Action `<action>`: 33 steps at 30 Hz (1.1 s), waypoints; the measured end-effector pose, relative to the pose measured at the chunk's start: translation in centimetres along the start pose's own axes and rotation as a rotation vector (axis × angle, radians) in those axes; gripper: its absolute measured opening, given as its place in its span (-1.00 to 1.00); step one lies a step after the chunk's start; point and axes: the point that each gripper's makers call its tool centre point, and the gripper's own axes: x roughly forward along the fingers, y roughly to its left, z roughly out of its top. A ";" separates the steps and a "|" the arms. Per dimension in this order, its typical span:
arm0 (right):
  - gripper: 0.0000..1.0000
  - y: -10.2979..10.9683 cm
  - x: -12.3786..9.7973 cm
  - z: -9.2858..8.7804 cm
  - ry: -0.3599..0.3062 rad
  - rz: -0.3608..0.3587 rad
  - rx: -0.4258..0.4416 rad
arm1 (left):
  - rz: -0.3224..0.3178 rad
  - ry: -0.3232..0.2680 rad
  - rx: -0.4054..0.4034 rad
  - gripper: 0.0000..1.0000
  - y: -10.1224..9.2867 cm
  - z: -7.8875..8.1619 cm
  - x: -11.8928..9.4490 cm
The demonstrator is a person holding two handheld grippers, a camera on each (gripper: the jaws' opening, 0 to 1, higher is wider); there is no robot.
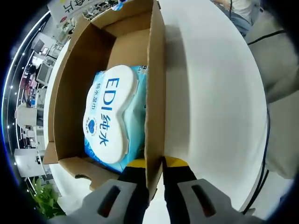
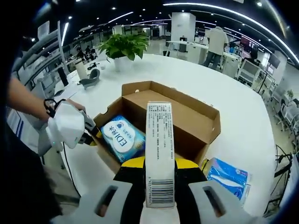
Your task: Operate the shoe box by opening the lid, removing the specified soft item, and placing it in the target area until the item is outside and the box remains undamaged.
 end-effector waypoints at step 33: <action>-0.63 -3.1 -3.1 -2.4 -0.025 -0.087 0.085 | -0.006 0.000 -0.005 -0.85 0.0 0.0 0.0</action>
